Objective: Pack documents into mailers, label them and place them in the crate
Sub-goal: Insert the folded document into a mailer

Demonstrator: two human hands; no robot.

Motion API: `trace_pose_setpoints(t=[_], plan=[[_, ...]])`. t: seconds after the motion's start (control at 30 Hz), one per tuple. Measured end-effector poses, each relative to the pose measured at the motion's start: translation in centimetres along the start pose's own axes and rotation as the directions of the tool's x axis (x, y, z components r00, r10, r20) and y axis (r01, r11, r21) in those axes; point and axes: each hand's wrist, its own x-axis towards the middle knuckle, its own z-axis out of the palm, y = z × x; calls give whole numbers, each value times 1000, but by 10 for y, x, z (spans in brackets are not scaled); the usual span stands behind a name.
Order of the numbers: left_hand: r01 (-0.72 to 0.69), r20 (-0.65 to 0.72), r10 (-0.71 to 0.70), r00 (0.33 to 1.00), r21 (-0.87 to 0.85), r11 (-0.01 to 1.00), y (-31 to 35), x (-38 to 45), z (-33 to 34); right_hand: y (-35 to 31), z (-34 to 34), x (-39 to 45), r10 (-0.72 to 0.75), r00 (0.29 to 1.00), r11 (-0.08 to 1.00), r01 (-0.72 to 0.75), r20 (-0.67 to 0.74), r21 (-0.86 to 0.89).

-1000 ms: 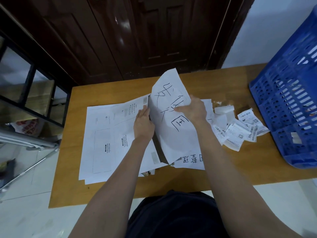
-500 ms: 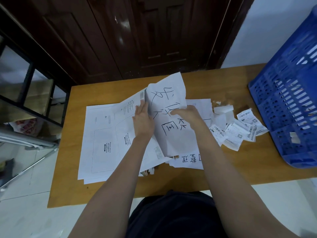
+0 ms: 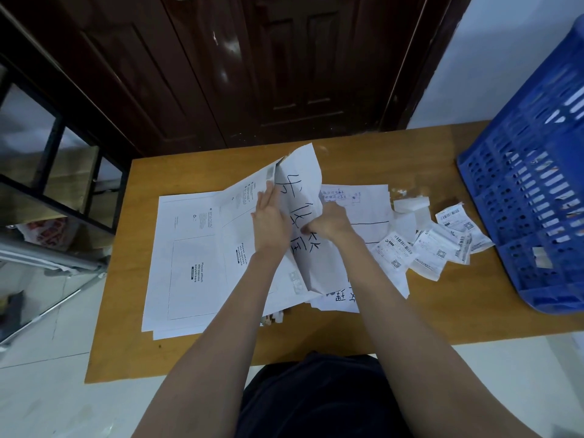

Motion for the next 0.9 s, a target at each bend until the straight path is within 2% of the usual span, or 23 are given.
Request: trace_pose_setpoints(t=[0.17, 0.27, 0.47, 0.63, 0.77, 0.9], plan=[[-24, -4, 24, 1000, -38, 999, 13, -1, -1, -1, 30, 2, -152, 988, 988, 152, -9, -18], [-18, -21, 17, 1000, -30, 999, 9, 4, -6, 1, 36, 4, -101, 995, 994, 100, 3, 42], [-46, -17, 46, 999, -35, 998, 13, 2, -13, 0, 29, 8, -108, 993, 992, 105, -49, -68], [-88, 29, 88, 996, -16, 996, 14, -1, -10, -4, 25, 3, -87, 996, 994, 85, -27, -75], [-42, 16, 43, 999, -20, 999, 5, 0, -10, -1, 14, 1, -26, 999, 999, 25, -29, -47], [-60, -12, 60, 998, -40, 997, 12, -2, -11, -6, 17, 3, -37, 999, 995, 37, 1, -91]])
